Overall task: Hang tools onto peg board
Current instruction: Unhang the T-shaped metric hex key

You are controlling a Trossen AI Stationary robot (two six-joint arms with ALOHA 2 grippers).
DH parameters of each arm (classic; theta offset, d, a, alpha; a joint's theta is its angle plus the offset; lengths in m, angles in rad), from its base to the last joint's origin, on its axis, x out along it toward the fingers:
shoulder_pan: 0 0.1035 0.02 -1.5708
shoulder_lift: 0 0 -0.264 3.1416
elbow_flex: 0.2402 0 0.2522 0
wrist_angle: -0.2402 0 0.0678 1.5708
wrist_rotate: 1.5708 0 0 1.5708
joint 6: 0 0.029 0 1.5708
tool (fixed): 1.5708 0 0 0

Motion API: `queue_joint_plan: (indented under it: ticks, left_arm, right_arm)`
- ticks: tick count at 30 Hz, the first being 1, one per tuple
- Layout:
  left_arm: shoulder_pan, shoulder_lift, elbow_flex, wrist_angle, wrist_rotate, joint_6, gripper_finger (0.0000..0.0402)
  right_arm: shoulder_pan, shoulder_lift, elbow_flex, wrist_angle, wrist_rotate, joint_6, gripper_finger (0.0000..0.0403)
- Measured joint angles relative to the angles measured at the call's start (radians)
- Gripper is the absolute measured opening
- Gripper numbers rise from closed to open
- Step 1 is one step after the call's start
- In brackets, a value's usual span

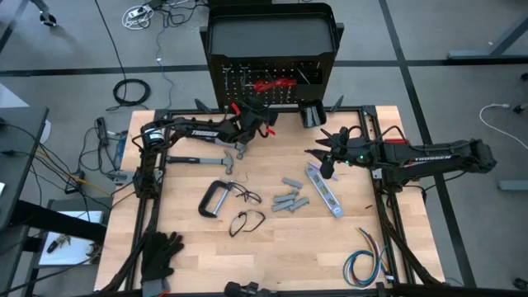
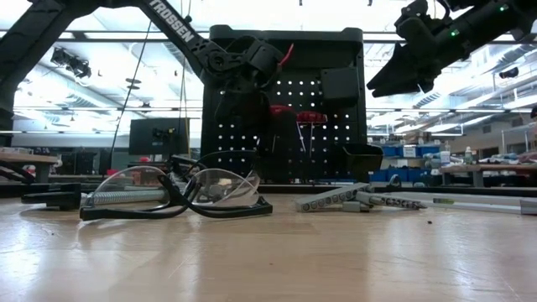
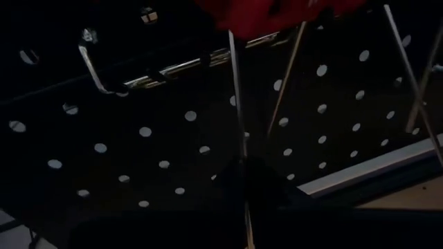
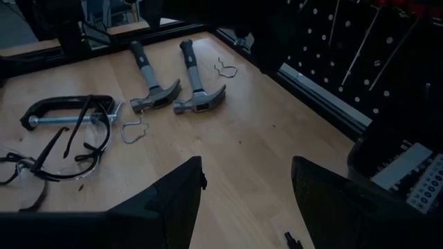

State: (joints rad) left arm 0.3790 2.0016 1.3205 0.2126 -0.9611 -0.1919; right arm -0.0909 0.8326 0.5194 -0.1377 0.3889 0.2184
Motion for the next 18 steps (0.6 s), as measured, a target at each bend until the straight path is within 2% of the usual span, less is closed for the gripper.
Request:
queue_joint_plan:
  ticks: [9, 18]
  left_arm:
    - [0.035, 0.0, 0.0, 0.006, 0.053, 0.005, 0.0]
    - [0.066, -0.001, 0.001, 0.119, 0.088, 0.089, 0.0]
  right_arm:
    - [0.025, 0.0, 0.0, 0.001, 0.0, 0.01, 0.0229]
    - [0.025, 0.0, 0.0, 0.008, 0.001, 0.01, 0.0229]
